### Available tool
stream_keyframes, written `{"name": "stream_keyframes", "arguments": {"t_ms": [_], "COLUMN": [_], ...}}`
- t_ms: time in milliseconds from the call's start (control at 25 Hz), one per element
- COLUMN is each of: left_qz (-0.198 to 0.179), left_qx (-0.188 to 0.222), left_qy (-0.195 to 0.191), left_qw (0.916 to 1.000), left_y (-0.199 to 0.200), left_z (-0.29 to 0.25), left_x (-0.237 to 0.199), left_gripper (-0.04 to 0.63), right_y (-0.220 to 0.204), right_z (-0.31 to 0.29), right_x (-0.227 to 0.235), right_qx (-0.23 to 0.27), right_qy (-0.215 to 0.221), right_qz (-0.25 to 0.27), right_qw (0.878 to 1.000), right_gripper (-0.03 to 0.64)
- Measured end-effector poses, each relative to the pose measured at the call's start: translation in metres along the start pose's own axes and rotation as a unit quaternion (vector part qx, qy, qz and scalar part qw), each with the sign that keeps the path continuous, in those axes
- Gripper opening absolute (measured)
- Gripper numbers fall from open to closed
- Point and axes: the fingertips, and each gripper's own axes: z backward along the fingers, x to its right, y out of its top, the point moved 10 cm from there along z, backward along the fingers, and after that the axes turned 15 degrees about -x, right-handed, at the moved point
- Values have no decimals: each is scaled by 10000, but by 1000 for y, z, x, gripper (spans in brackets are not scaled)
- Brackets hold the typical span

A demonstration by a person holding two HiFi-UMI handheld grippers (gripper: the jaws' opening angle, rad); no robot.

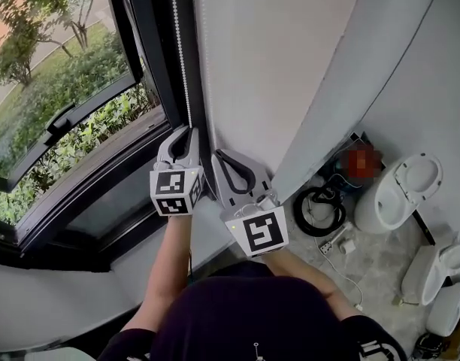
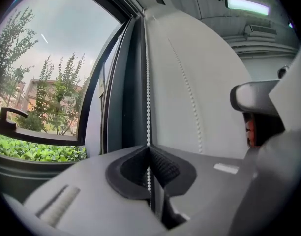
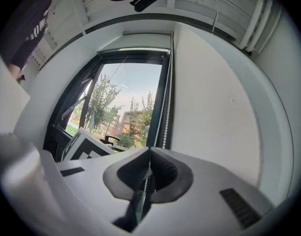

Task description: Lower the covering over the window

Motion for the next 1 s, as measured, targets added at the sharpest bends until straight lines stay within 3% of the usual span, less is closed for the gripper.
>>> {"name": "stream_keyframes", "arguments": {"t_ms": [280, 440, 560, 680, 1000], "left_qz": [80, 280, 206, 113, 425], "left_qx": [-51, 38, 51, 89, 418], "left_qy": [-380, -672, -700, -636, -747], "left_qw": [9992, 9973, 9973, 9979, 9954], "left_y": [-11, -25, -28, -32, -40], "left_z": [44, 71, 90, 109, 150], "left_x": [19, 42, 60, 82, 118], "left_gripper": [13, 13, 12, 12, 12], "right_y": [1, 1, 0, -6, -3], "right_z": [12, 24, 34, 51, 79], "right_x": [1, 8, 13, 19, 23], "right_qx": [128, 184, 268, 443, 678], "right_qy": [458, 829, 1190, 1618, 2824], "right_qz": [324, 245, 132, -190, -673], "right_qw": [9983, 9961, 9924, 9857, 9545], "right_gripper": [14, 14, 14, 14, 15]}}
